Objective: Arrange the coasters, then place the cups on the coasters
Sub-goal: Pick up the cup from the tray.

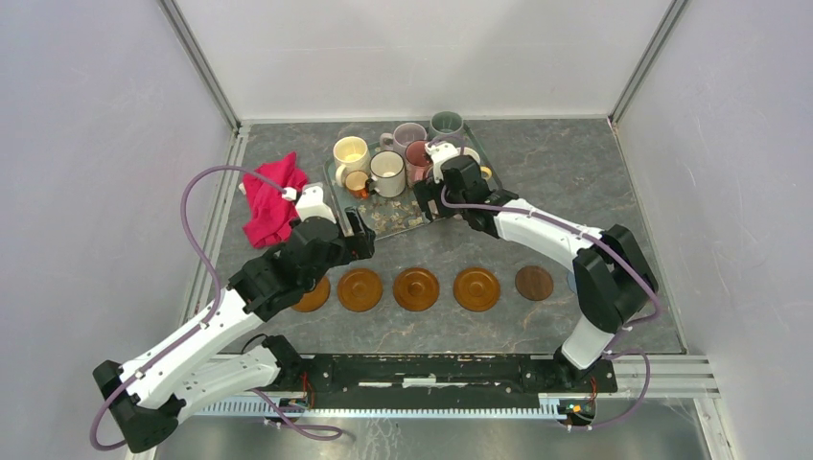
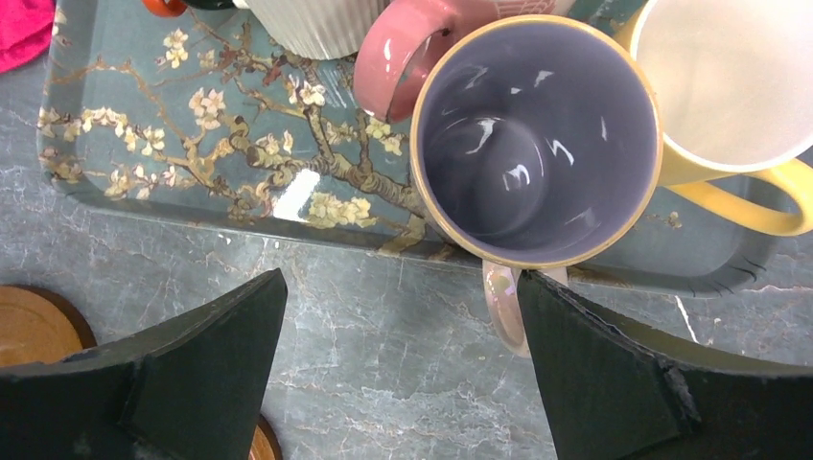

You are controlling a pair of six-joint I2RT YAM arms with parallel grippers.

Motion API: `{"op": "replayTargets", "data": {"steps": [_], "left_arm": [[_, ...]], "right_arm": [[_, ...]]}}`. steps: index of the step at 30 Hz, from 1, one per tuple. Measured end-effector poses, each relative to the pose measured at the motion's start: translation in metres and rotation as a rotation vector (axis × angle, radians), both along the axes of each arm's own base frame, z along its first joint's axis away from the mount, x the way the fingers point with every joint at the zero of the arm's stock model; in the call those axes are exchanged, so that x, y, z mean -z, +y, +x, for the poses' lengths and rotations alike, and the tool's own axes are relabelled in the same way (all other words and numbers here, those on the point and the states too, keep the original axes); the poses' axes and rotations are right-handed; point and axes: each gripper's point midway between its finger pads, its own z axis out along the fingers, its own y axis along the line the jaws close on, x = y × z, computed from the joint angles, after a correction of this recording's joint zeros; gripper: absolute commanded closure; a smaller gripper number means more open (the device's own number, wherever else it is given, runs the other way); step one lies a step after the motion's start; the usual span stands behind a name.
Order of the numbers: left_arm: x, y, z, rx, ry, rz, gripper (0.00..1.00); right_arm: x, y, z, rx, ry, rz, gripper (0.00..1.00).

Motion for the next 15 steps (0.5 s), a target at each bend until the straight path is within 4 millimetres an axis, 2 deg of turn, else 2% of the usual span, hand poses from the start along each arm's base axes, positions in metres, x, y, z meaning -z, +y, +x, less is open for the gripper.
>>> {"op": "replayTargets", "data": {"steps": [7, 15], "left_arm": [[0.003, 0.002, -0.001, -0.005, 0.009, 0.013, 0.00], [0.012, -0.002, 0.003, -0.005, 0.033, 0.039, 0.00]], "right_arm": [[0.000, 0.005, -0.007, 0.009, 0.003, -0.032, 0.02], [-0.008, -0.016, -0.003, 0.092, -0.033, -0.090, 0.02]]}}
